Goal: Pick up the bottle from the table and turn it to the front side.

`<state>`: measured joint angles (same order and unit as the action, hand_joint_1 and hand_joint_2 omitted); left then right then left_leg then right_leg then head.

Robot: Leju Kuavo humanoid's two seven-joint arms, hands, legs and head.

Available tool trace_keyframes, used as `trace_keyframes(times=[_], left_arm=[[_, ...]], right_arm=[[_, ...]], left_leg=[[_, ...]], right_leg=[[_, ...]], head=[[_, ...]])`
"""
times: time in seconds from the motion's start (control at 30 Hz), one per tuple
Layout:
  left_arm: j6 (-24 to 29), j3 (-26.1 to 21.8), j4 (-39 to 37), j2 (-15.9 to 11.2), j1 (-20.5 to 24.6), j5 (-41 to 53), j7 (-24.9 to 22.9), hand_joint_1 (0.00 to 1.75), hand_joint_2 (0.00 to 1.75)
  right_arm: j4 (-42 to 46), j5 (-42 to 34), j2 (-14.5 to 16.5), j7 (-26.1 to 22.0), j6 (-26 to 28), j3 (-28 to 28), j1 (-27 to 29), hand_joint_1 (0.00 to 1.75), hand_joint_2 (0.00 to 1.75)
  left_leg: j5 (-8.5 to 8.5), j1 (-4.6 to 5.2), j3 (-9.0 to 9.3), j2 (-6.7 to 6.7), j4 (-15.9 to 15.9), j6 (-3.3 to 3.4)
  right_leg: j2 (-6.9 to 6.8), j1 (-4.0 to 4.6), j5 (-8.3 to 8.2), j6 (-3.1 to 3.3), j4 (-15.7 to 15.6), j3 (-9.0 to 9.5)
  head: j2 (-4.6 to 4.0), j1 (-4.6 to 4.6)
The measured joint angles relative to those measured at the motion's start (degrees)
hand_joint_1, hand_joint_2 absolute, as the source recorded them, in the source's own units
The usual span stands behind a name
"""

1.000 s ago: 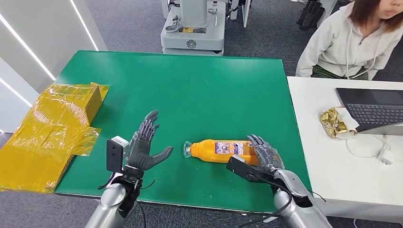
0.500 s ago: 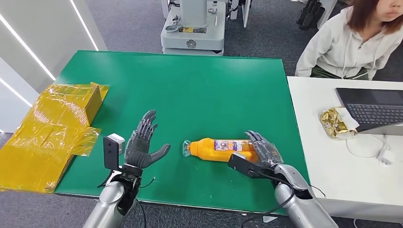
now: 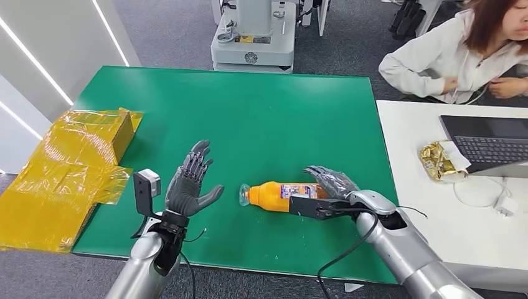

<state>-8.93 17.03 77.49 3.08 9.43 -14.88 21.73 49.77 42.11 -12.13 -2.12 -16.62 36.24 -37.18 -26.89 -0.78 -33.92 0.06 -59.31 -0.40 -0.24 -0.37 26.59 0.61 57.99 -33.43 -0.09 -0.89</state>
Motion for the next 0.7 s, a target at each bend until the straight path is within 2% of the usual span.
trace_keyframes(times=[0.23, 0.37, 0.5, 0.7], left_arm=[[-2.48, 0.00, -1.31, 0.00, 0.87, -5.45, -1.62, 0.00, 1.75], [-3.58, 0.00, -2.27, -0.01, 1.36, -8.69, -2.58, 0.00, 1.75], [-3.86, 0.00, -3.01, -0.09, 1.38, -10.43, -3.00, 0.00, 1.75], [-3.84, 0.00, -3.37, -0.30, 1.36, -10.84, -3.05, 0.00, 1.75]], right_arm=[[-3.22, -2.68, 0.01, 0.22, -5.51, 3.28, -3.64, 0.00, 1.75], [-5.69, -3.48, 0.01, 0.96, -6.68, 5.21, -4.91, 0.04, 1.75], [-6.58, -4.32, -0.14, 1.77, -6.68, 6.36, -5.19, 1.45, 1.75], [-6.60, -5.52, -0.66, 2.95, -6.84, 7.27, -5.33, 1.47, 1.75]], left_leg=[[-0.01, 0.00, -0.02, 0.00, 0.00, 0.00], [-0.01, 0.00, -0.01, 0.00, 0.00, 0.00], [-0.01, 0.00, 0.01, 0.01, -0.01, 0.00], [-0.01, 0.00, 0.02, 0.01, -0.01, 0.00]], right_leg=[[0.00, 0.00, 0.01, 0.00, 0.00, -0.01], [0.00, 0.00, 0.00, 0.00, 0.00, -0.01], [0.01, 0.00, 0.00, 0.00, 0.00, -0.01], [0.01, 0.00, 0.00, 0.00, -0.01, 0.00]], head=[[0.00, 0.00], [0.00, 0.00], [0.00, 0.00], [0.00, 0.00]])
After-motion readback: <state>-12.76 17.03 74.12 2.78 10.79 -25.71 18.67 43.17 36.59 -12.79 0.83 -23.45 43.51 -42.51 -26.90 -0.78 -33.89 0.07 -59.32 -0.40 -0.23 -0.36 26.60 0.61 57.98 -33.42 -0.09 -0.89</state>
